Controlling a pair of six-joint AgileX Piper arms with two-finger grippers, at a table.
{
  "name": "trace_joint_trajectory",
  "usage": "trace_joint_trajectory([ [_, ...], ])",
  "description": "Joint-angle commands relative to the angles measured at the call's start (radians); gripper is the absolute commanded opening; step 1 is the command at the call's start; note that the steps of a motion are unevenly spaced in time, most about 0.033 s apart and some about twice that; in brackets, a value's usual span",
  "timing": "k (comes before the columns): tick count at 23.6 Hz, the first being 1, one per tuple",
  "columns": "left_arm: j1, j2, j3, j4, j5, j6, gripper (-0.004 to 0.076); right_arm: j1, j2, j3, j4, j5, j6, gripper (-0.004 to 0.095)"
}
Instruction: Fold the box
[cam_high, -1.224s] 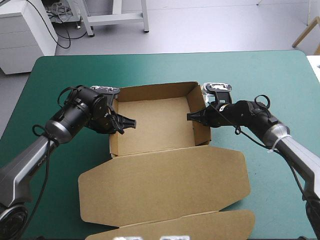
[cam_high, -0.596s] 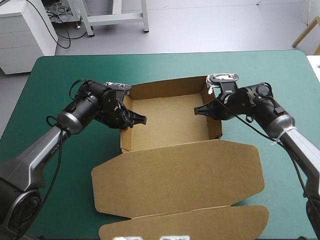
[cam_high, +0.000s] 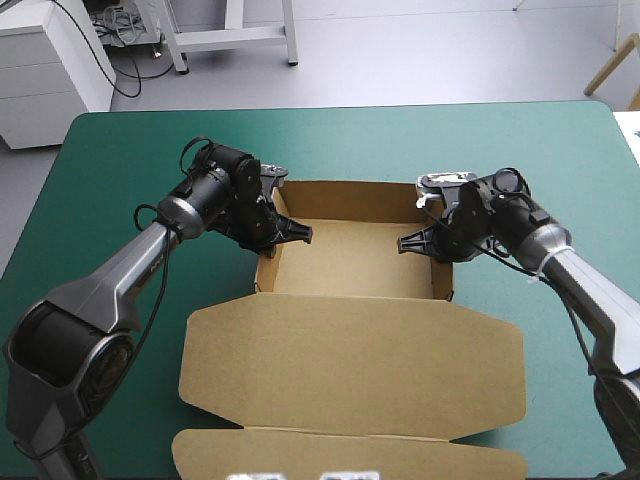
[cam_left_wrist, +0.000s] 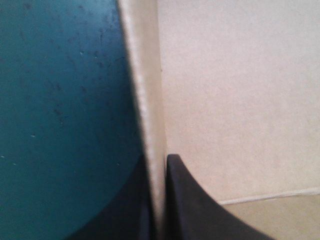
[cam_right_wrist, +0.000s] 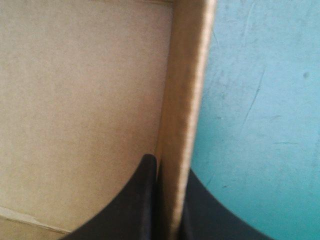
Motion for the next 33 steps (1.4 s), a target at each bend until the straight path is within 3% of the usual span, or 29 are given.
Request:
trace_joint_trajectory([
  [1,0.0,-0.034,-0.032,0.053,-0.049,0.025,-0.001,0.0,0.014,-0.023,0.042,0.003,-0.06,-0.0003],
  [13,0.0,0.011,-0.032,0.05,-0.097,0.027,-0.001,0.0,0.057,-0.029,0.072,-0.038,-0.067,-0.0002],
  [19,0.0,0.023,-0.032,0.047,-0.082,0.101,-0.0004,0.0,0.057,-0.029,0.051,-0.035,-0.059,0.0022],
  [26,0.0,0.023,-0.032,-0.005,-0.08,0.166,0.0173,0.0,0.057,-0.071,0.007,-0.012,-0.003,0.0454],
  [31,0.0,0.023,-0.032,0.013,-0.08,0.166,0.043,0.0,0.057,-0.149,-0.073,0.065,0.008,0.0505],
  [33,0.0,0.023,-0.032,0.027,-0.08,0.166,0.0492,0.0,0.057,-0.176,-0.085,0.088,0.03,0.0505],
])
